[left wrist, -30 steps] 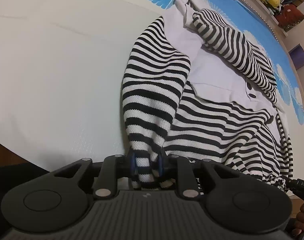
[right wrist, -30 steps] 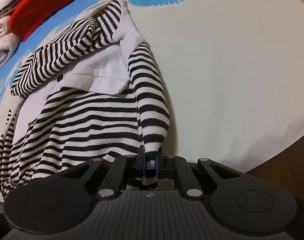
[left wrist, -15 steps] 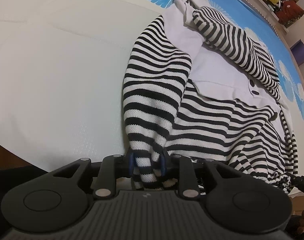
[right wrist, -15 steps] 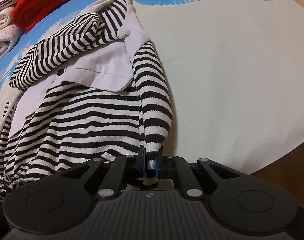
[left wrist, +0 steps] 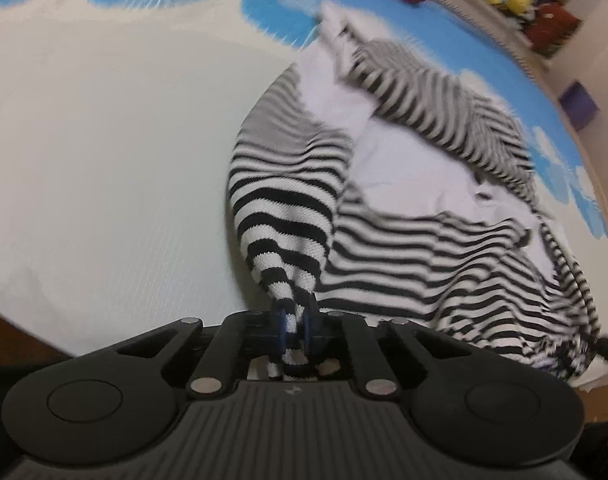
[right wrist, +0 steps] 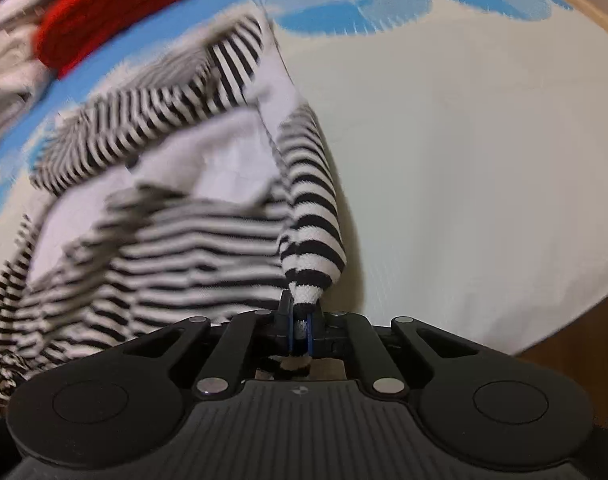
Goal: Fold small clothes
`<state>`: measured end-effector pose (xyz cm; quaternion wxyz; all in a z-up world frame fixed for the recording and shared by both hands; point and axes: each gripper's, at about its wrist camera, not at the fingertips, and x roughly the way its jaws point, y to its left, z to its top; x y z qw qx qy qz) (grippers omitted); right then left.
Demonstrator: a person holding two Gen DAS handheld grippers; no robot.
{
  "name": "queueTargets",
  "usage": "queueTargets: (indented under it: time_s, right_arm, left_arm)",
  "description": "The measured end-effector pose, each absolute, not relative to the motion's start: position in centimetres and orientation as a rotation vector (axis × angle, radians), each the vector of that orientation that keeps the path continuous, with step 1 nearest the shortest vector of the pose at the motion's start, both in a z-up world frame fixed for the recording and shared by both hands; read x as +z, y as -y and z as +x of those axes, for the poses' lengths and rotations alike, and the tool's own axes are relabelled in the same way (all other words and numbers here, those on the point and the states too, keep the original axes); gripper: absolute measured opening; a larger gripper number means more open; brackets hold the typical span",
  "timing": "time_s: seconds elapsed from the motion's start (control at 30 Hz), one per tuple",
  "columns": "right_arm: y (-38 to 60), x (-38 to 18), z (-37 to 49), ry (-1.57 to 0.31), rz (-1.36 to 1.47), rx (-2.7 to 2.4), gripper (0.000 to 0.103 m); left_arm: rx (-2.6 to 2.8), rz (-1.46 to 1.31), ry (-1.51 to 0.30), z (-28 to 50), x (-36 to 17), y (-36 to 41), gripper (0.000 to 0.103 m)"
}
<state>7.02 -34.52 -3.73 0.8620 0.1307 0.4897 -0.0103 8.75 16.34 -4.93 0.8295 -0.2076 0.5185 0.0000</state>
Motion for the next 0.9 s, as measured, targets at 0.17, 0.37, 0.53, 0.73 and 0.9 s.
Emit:
queueTargets:
  time_s: [0.17,0.37,0.53,0.73,0.9]
  right_arm:
    - [35.6,2.1,5.9,-0.845,0.344,0.06,0.004]
    - [36.6,8.9,2.6,-0.721,0.382,0.16,0.004]
    - [37.7,11.6,-1.6,-0.72,0.414,0.222,0.004]
    - [38.6,10.7,-0.7,-0.785,0.475,0.209,0.004]
    - [37.4,8.7,8.9,-0.844,0.469,0.206,0.004]
  left_arm:
    - [-0.086,-0.416,-0.96,8.5,1.2,-17.6,0.007]
    - [-0.192,-0.384,-0.903,5.9,7.3,-18.6,0.007]
    - [-0.282,-0.445,-0.956,2.7,9.5,-20.0,0.007]
    - [-0.295,-0.519,-1.012,6.4,7.8,-21.1,0.007]
    - [-0.241,-0.68,-1.088,18.4,2.5,-23.6,0.007]
